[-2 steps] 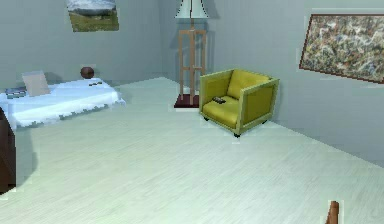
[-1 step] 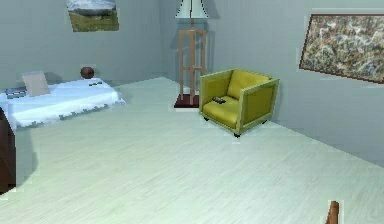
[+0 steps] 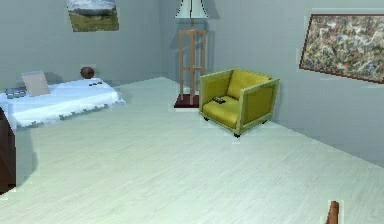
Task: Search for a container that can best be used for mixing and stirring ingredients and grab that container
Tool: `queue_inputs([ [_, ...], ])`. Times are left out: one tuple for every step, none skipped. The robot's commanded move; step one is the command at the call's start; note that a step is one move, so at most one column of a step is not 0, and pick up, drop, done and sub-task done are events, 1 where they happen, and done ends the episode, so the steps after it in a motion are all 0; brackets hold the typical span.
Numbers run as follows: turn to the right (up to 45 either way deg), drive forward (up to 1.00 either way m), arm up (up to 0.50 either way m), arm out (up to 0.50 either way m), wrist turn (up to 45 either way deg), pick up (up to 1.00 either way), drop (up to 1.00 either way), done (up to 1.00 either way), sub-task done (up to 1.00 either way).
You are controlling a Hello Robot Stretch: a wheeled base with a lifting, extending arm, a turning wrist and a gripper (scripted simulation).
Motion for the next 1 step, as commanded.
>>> queue_inputs([
  [0.0,0.00,0.00,0.00,0.0,1.00,0.00,0.00,0.00],
])
